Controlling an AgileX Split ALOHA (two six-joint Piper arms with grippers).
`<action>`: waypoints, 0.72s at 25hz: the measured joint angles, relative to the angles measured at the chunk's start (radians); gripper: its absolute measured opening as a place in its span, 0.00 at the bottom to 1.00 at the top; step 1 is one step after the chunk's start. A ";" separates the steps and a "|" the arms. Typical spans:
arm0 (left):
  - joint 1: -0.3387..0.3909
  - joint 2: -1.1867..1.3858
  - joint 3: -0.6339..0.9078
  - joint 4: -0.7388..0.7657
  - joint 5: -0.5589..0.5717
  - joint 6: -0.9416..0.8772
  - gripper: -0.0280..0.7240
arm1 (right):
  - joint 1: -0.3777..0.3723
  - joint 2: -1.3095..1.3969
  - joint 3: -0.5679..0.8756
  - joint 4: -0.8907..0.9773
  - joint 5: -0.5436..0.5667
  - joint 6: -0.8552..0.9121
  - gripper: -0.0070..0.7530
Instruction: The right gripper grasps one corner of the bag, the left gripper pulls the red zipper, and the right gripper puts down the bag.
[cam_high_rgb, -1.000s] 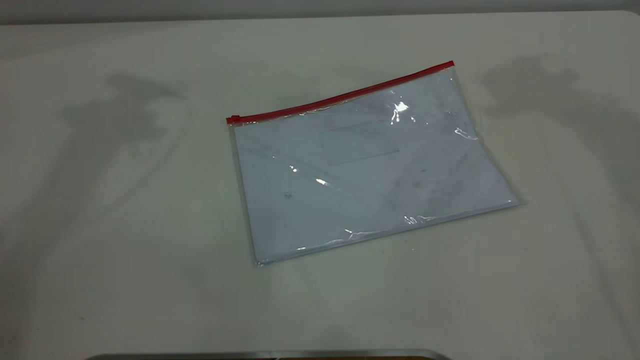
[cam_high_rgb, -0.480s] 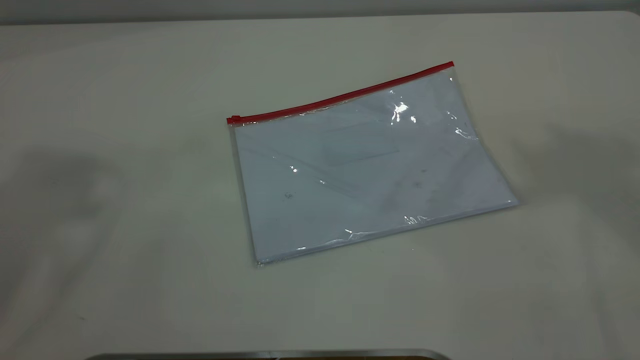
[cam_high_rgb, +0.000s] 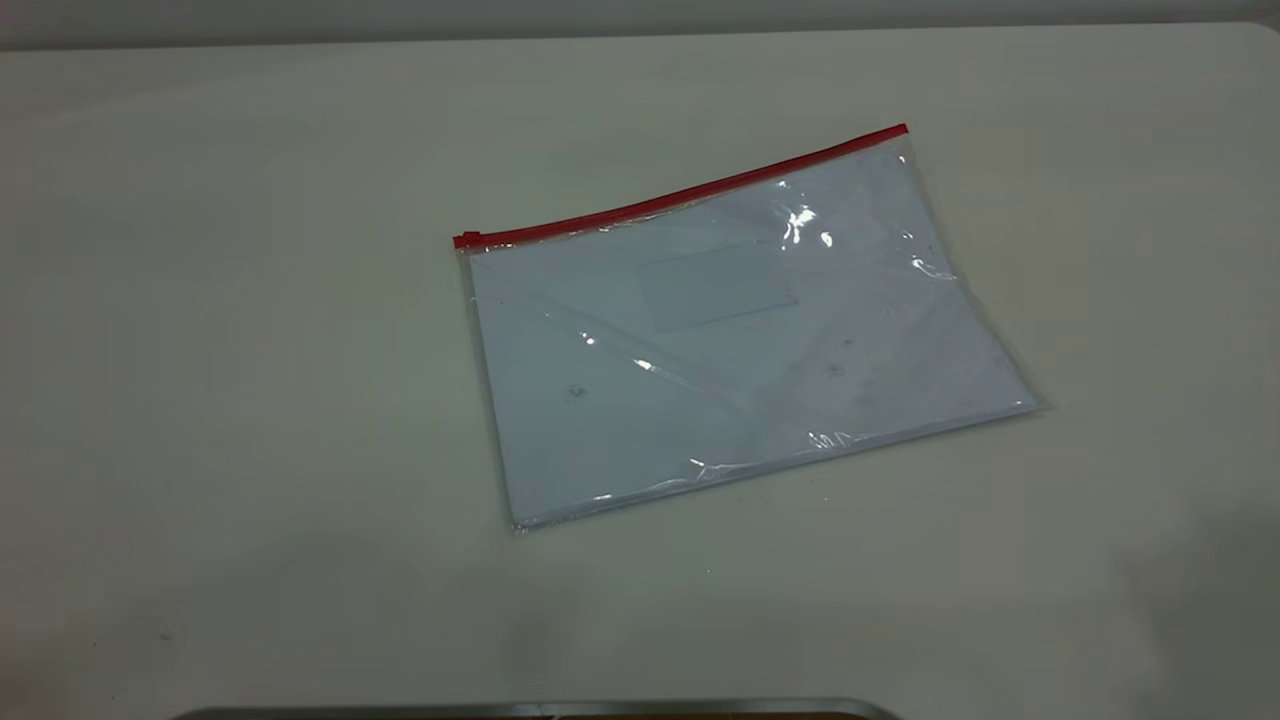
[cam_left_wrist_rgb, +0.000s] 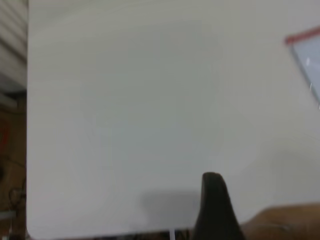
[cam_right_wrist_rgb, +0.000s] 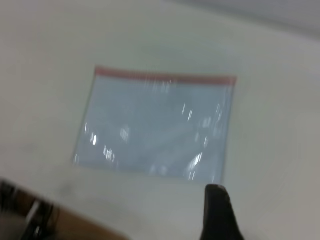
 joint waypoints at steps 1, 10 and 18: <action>0.000 -0.052 0.048 0.000 0.000 -0.001 0.82 | 0.000 -0.036 0.054 -0.001 0.000 -0.005 0.71; 0.000 -0.277 0.262 -0.003 0.000 -0.001 0.82 | 0.000 -0.375 0.397 -0.001 0.000 -0.023 0.71; 0.000 -0.373 0.366 -0.014 0.000 0.001 0.82 | 0.000 -0.668 0.626 -0.026 -0.018 -0.023 0.71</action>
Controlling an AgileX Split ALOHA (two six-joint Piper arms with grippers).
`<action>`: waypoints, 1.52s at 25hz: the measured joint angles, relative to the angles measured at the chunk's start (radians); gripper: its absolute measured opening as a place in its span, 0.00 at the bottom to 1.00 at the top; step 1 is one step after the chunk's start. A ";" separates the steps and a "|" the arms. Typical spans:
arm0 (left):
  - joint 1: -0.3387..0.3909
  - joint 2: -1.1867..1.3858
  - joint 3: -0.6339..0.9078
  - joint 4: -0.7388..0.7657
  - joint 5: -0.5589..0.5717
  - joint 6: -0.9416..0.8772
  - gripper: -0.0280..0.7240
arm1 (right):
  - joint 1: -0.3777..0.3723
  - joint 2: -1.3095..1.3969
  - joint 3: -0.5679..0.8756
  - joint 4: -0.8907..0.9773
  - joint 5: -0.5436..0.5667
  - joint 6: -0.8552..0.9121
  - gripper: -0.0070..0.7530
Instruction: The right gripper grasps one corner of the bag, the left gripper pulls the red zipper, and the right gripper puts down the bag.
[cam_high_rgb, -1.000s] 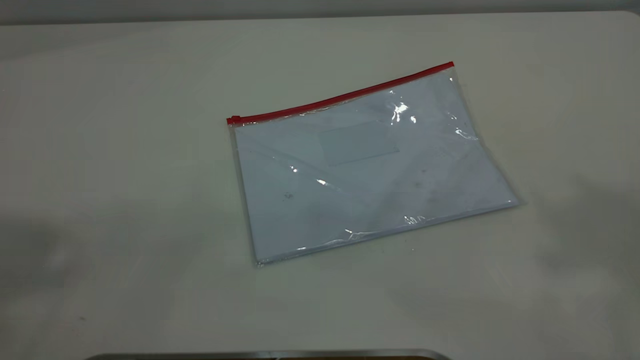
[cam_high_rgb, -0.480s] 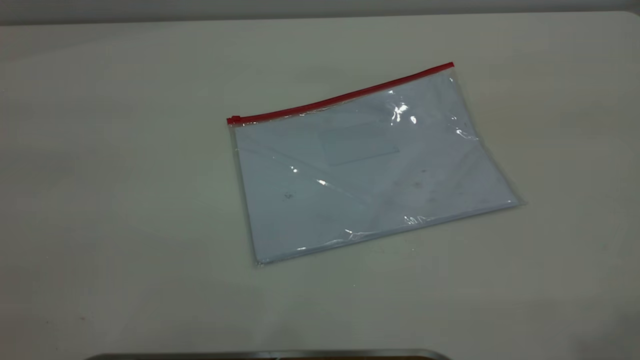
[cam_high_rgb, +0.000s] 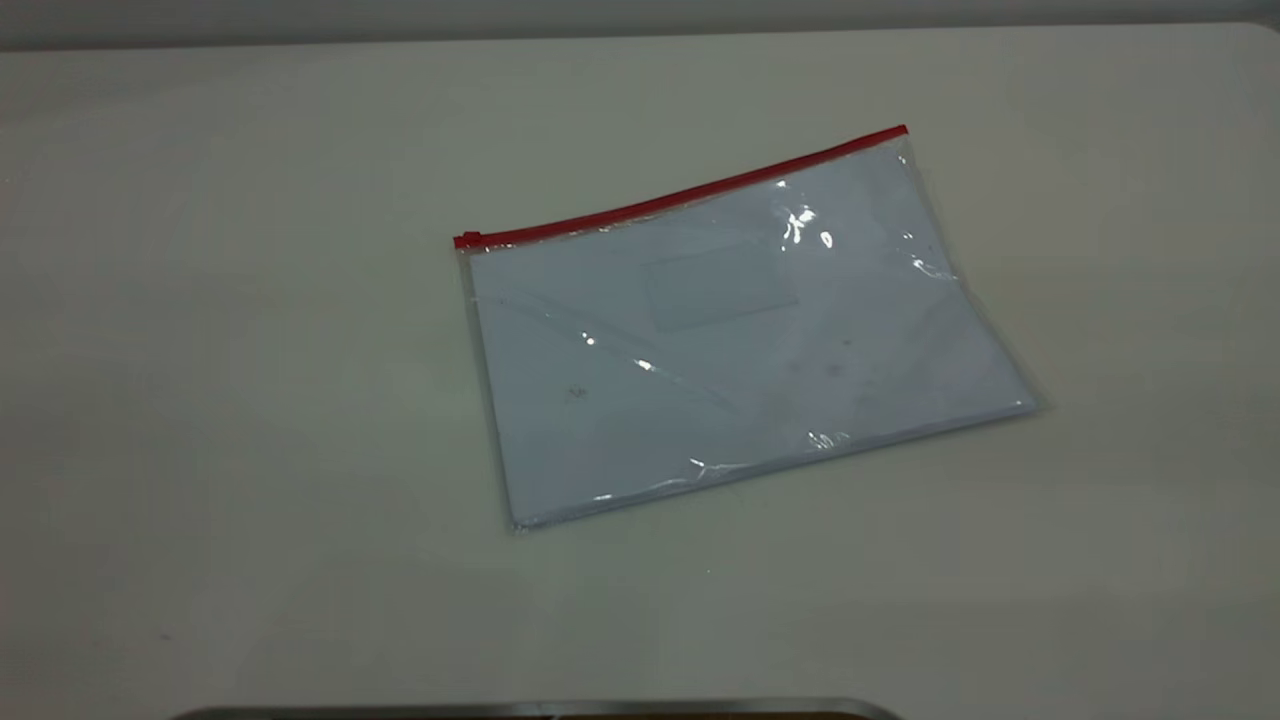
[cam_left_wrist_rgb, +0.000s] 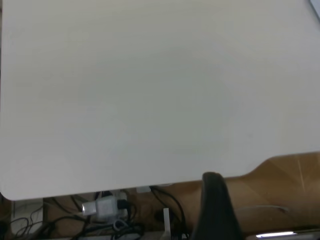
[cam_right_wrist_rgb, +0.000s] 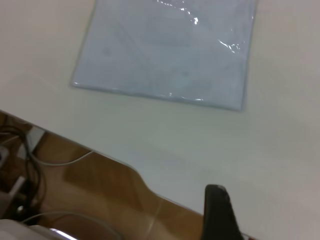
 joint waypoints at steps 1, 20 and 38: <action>0.000 -0.008 0.011 -0.001 0.000 0.000 0.82 | 0.000 -0.030 0.015 -0.008 0.001 0.000 0.71; 0.000 -0.026 0.130 -0.054 -0.004 0.054 0.82 | 0.000 -0.191 0.128 -0.161 -0.075 0.100 0.71; 0.000 -0.026 0.165 -0.146 -0.049 0.083 0.82 | 0.000 -0.191 0.128 -0.162 -0.075 0.102 0.71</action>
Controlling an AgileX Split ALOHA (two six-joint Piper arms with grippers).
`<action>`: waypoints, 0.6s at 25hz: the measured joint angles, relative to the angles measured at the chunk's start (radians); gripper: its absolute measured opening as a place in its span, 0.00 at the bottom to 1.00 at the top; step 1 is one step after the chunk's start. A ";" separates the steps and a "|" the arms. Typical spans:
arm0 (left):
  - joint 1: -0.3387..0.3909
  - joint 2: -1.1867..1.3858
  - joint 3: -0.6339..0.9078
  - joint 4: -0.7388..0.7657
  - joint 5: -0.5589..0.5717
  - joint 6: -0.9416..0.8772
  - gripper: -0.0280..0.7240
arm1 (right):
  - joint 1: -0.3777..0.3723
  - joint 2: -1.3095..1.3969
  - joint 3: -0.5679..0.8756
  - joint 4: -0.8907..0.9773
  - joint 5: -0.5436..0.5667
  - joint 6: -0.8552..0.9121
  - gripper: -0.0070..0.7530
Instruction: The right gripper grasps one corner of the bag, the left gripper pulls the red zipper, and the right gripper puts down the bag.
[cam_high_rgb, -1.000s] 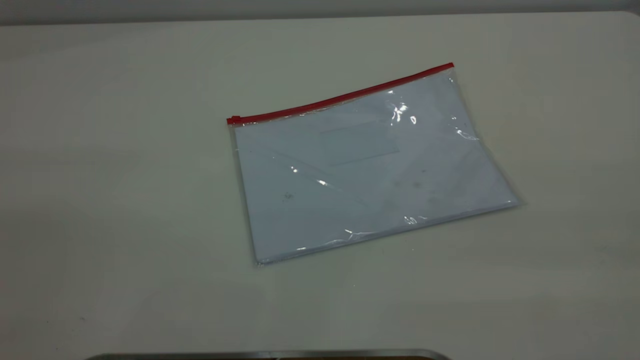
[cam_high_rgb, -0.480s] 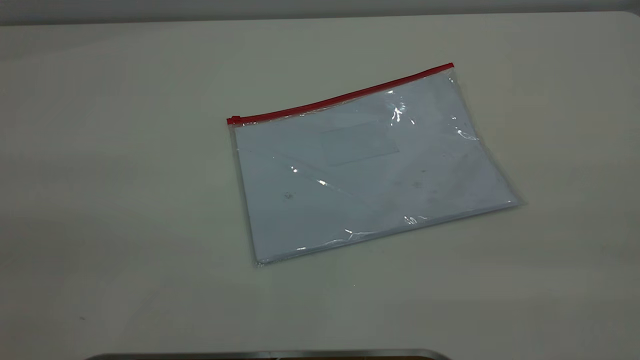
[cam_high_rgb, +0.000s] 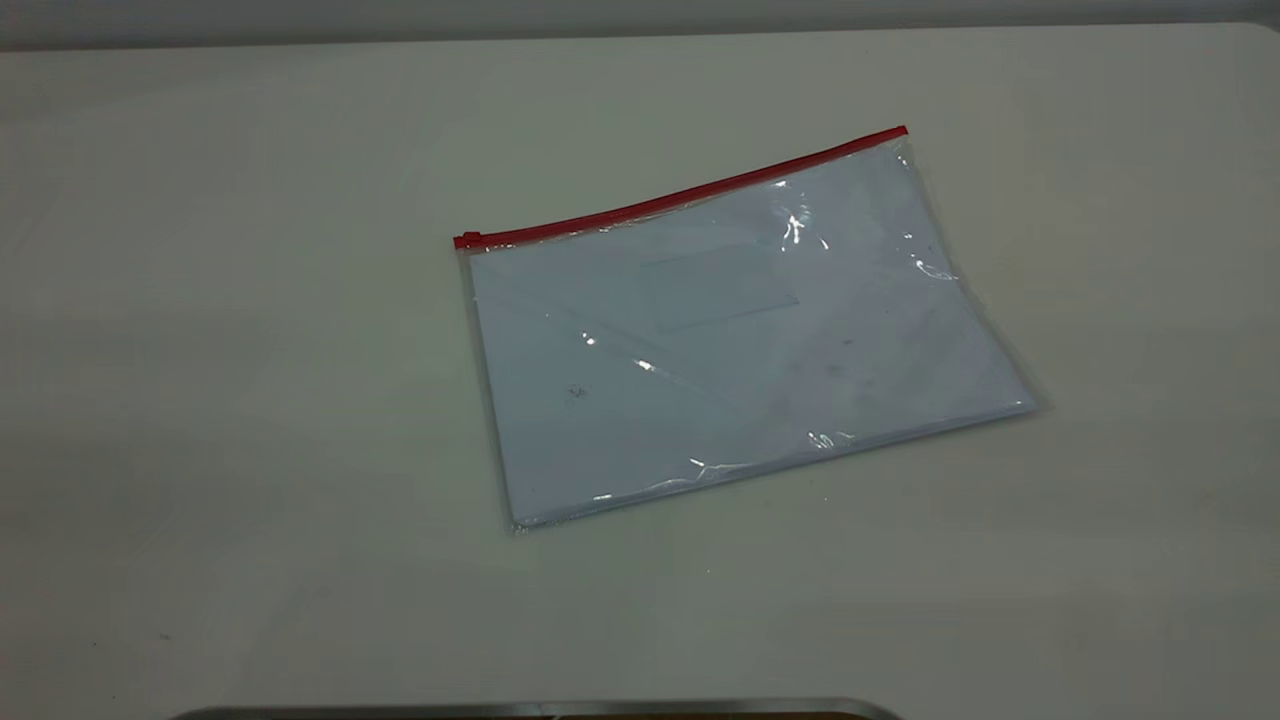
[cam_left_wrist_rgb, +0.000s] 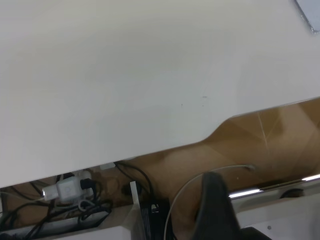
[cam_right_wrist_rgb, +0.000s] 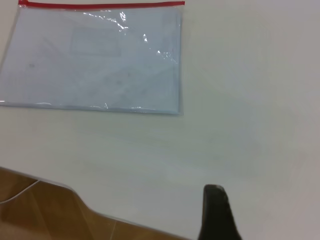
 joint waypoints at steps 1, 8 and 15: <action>0.000 0.000 0.000 0.000 0.000 0.000 0.82 | 0.000 0.000 0.000 0.000 0.000 0.000 0.71; 0.033 -0.056 0.000 -0.001 -0.001 0.004 0.82 | 0.000 0.000 0.000 0.000 0.000 0.000 0.71; 0.150 -0.286 0.000 -0.001 0.003 -0.011 0.82 | 0.000 0.000 0.000 0.000 0.000 0.001 0.71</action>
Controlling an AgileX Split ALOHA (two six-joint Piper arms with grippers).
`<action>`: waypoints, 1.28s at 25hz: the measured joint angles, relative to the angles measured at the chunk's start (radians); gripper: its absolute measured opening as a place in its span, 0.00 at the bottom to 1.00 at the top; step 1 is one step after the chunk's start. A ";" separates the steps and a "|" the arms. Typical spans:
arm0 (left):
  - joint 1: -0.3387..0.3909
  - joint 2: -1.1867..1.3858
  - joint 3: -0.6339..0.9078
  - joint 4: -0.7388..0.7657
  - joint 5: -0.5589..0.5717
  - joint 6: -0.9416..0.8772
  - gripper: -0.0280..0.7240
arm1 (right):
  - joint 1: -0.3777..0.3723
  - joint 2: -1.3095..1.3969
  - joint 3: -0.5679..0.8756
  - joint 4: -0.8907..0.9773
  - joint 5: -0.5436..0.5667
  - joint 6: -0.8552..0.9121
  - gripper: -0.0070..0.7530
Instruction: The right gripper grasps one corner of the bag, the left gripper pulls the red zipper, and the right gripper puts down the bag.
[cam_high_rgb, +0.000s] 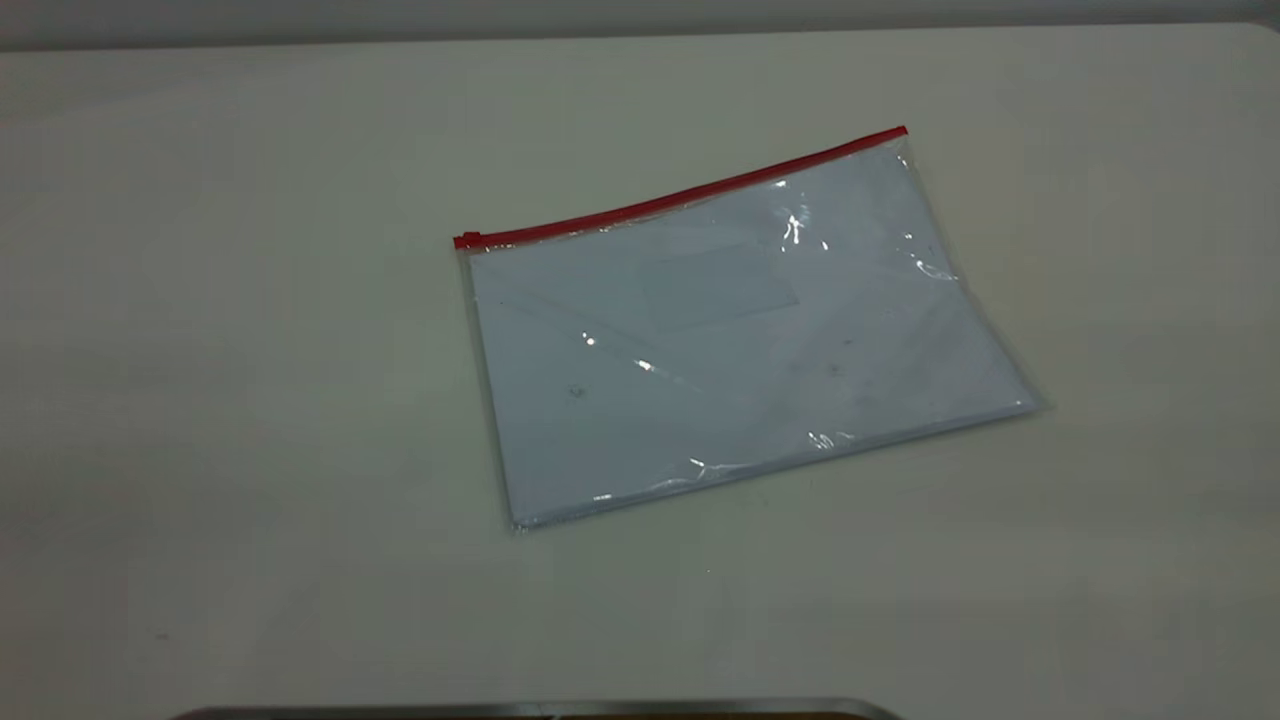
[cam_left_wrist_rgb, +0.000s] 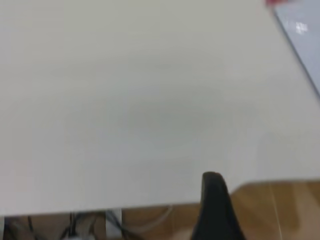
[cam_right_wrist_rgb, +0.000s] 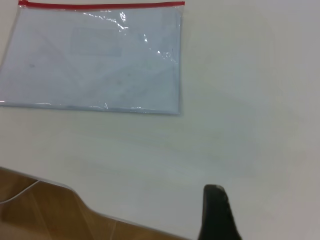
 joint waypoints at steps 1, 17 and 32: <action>0.004 -0.025 0.000 0.000 0.001 0.000 0.82 | 0.000 0.000 0.000 0.000 0.000 0.000 0.71; 0.009 -0.073 0.000 0.000 0.009 -0.002 0.82 | 0.000 0.000 0.000 0.000 -0.001 0.000 0.71; 0.009 -0.073 0.000 0.000 0.009 -0.002 0.82 | 0.000 -0.101 0.000 0.000 -0.001 0.000 0.71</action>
